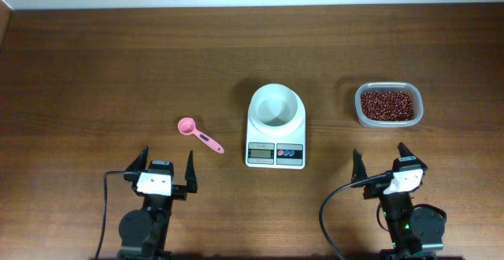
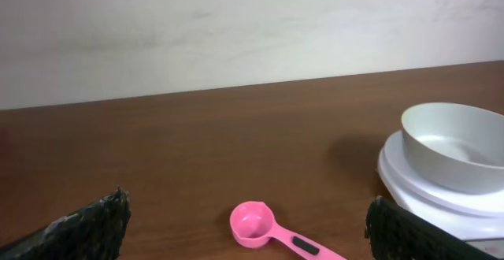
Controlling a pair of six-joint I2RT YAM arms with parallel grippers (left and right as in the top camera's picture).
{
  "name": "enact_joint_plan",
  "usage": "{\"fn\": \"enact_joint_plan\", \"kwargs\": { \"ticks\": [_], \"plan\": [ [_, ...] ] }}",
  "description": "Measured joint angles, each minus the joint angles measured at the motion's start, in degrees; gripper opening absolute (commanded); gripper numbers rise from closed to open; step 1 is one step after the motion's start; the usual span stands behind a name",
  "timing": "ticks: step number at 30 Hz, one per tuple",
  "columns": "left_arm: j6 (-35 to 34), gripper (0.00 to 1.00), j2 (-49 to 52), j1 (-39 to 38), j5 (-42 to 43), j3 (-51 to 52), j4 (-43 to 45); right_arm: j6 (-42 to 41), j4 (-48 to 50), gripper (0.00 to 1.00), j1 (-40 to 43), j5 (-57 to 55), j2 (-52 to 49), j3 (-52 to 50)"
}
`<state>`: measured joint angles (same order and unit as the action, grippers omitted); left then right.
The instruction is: Scoop and weigh 50g on scale
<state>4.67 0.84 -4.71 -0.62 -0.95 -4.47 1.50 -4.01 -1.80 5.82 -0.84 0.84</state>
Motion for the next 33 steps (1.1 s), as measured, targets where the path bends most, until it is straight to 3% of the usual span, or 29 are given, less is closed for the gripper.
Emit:
{"fn": "enact_joint_plan", "kwargs": {
  "ticks": [8, 17, 28, 33],
  "plan": [
    [0.0, 0.99, -0.2, 0.0, -1.8, 0.4, 17.5, 0.0, 0.0, 0.99, 0.0, 0.0, 0.0, 0.0],
    [0.0, 0.99, -0.2, 0.0, -1.7, 0.4, 22.6, 0.0, 0.0, 0.99, 0.0, 0.0, 0.0, 0.0],
    [0.0, 0.99, -0.2, 0.0, -0.8, 0.4, 21.6, 0.0, 0.0, 0.99, 0.0, 0.0, 0.0, 0.0],
    [-4.3, 0.99, -0.2, 0.0, 0.7, 0.3, 23.8, 0.0, 0.0, 0.99, 0.0, 0.0, 0.0, 0.0]
  ]
}}
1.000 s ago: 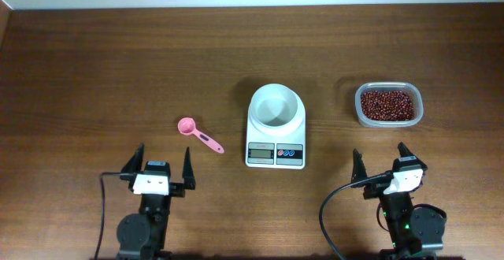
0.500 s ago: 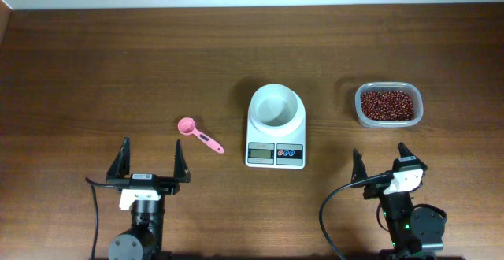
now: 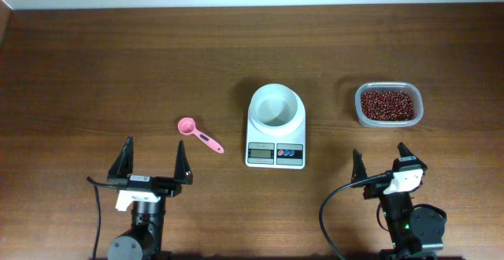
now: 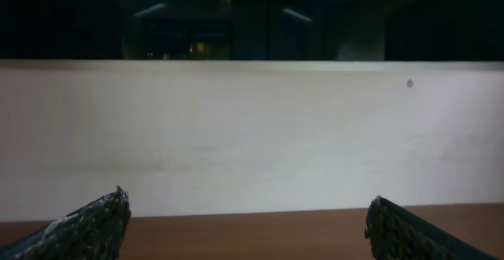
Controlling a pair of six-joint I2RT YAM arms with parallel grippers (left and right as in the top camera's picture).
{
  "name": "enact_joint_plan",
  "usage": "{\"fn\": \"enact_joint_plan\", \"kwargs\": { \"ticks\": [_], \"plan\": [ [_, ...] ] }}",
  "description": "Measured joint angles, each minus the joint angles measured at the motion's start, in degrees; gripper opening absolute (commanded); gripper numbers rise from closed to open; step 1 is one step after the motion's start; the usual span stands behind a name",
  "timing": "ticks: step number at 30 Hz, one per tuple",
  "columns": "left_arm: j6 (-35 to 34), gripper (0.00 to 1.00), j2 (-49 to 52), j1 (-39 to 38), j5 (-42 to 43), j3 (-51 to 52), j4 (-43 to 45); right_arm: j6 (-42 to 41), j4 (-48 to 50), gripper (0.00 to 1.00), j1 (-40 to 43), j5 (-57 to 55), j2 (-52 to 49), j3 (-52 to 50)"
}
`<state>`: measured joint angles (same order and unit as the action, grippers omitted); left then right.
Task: Scoop and weigh 50g on scale
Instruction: 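Move the left gripper forward over the pink scoop handle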
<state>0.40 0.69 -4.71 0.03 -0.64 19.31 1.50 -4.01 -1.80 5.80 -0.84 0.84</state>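
Observation:
A pink scoop (image 3: 198, 134) lies on the table left of the white scale (image 3: 275, 145), which carries a white bowl (image 3: 276, 105). A clear tub of red beans (image 3: 387, 104) sits to the right. My left gripper (image 3: 153, 157) stands open near the front edge, short of the scoop, with nothing between its fingers (image 4: 87, 227). Its wrist view shows only the far wall and a strip of table. My right gripper (image 3: 379, 158) is open at the front right, below the bean tub.
The brown table (image 3: 118, 63) runs to a pale wall at the back. The scale's display and buttons (image 3: 276, 154) face the front edge. Black cables trail from both arm bases at the front.
My left gripper has tilted upward and stands further left and wider in the overhead view. Its wrist view has lost the scoop and bowl and now shows wall. The right arm is unchanged.

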Motion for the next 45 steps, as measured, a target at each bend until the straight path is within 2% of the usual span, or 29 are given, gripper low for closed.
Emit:
{"fn": "enact_joint_plan", "kwargs": {
  "ticks": [4, 12, 15, 18, 20, 21, 24, 26, 28, 34, 37, 39, 45],
  "plan": [
    [-3.6, 0.99, 0.1, 0.0, 0.2, -3.3, -4.5, 0.0, 0.0, 0.99, 0.0, 0.0, 0.0, 0.0],
    [-6.5, 0.99, 7.8, 0.0, -0.2, -21.4, -24.1, 0.0, 0.0, 0.99, 0.0, 0.0, 0.0, 0.0],
    [-11.3, 0.99, 16.5, 0.0, -2.4, -29.3, -31.1, 0.0, 0.0, 0.99, 0.0, 0.0, 0.0, 0.0],
    [-12.8, 0.99, 28.5, 0.0, -2.8, -37.2, -37.5, 0.0, 0.0, 0.99, 0.0, 0.0, 0.0, 0.0],
    [-13.5, 0.99, 37.8, 0.0, -1.7, -42.6, -40.7, 0.0, 0.0, 0.99, 0.0, 0.0, 0.0, 0.0],
    [-13.6, 0.99, 42.4, 0.0, -0.5, -46.2, -45.4, 0.0, 0.0, 0.99, 0.0, 0.0, 0.0, 0.0],
    [-13.6, 0.99, 50.5, 0.0, 2.1, -53.7, -51.5, 0.0, 0.0, 0.99, 0.0, 0.0, 0.0, 0.0],
    [-13.6, 0.99, 57.6, 0.0, 4.7, -61.9, -60.0, 0.0, 0.0, 0.99, 0.0, 0.0, 0.0, 0.0],
    [-13.6, 0.99, 61.5, 0.0, 6.6, -66.3, -64.3, 0.0, 0.0, 0.99, 0.0, 0.0, 0.0, 0.0],
    [-13.7, 0.99, 66.3, 0.0, 21.7, -69.6, -63.8, 0.0, 0.0, 0.99, 0.0, 0.0, 0.0, 0.0],
    [-13.7, 0.99, 66.5, 0.0, 24.9, -69.6, -62.9, 0.0, 0.0, 0.99, 0.0, 0.0, 0.0, 0.0],
    [-16.1, 0.99, 66.5, 0.0, 24.3, -69.7, -63.0, 0.0, 0.0, 0.99, 0.0, 0.0, 0.0, 0.0],
    [-27.9, 0.99, 66.8, -0.1, 11.5, -71.3, -71.3, 0.0, 0.0, 0.99, 0.0, 0.0, 0.0, 0.0]
  ]
}}
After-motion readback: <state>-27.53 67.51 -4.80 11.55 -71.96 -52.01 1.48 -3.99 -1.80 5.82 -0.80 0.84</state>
